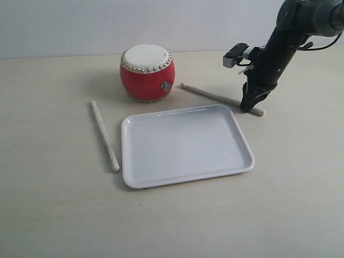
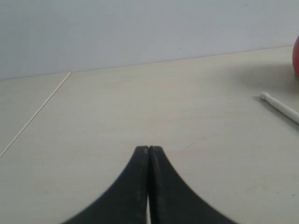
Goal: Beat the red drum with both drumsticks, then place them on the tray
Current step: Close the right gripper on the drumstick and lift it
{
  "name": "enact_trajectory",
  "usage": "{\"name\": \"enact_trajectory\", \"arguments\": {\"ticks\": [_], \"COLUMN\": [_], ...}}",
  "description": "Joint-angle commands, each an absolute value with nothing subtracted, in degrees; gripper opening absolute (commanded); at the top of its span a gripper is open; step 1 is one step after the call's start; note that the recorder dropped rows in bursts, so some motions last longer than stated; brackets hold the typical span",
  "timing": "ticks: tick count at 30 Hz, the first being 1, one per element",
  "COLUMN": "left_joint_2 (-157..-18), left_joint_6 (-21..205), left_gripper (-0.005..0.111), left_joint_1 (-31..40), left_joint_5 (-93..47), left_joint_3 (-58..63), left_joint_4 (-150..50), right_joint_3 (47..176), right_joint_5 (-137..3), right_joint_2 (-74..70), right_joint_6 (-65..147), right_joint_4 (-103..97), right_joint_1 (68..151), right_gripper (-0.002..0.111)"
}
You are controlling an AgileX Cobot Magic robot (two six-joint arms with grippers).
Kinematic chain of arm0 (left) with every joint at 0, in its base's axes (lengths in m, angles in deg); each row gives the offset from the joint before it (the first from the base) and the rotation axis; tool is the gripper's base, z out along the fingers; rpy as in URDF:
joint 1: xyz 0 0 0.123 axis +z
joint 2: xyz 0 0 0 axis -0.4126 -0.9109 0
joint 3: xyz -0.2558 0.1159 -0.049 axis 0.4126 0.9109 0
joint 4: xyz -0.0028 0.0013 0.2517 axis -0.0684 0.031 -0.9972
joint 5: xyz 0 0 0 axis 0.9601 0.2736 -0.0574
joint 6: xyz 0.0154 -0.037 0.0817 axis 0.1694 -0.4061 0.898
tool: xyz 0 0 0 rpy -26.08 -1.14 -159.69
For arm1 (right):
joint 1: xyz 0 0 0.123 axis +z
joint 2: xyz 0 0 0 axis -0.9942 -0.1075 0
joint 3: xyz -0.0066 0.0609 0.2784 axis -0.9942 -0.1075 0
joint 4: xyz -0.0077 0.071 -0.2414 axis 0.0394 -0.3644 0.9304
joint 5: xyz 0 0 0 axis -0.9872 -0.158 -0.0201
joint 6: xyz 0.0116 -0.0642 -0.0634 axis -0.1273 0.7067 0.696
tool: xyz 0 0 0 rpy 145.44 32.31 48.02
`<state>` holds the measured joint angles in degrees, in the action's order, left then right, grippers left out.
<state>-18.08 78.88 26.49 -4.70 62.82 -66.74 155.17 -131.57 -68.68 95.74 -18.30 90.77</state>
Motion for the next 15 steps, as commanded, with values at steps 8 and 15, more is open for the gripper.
{"name": "enact_trajectory", "arguments": {"ticks": [8, 15], "left_joint_2": [-17.7, -17.7], "left_joint_6": [78.8, 78.7], "left_gripper": [0.000, 0.000], "left_joint_1": [26.4, 26.4], "left_joint_5": [-5.3, -5.3], "left_joint_3": [63.0, 63.0], "left_joint_4": [-66.3, -66.3], "right_joint_3": [155.1, 155.1], "right_joint_5": [-131.0, -137.3], "right_joint_2": [-61.6, -54.6], "right_joint_6": [84.6, 73.6], "right_joint_4": [-15.4, -12.4], "right_joint_1": [90.7, 90.7], "right_gripper": [0.000, 0.000]}}
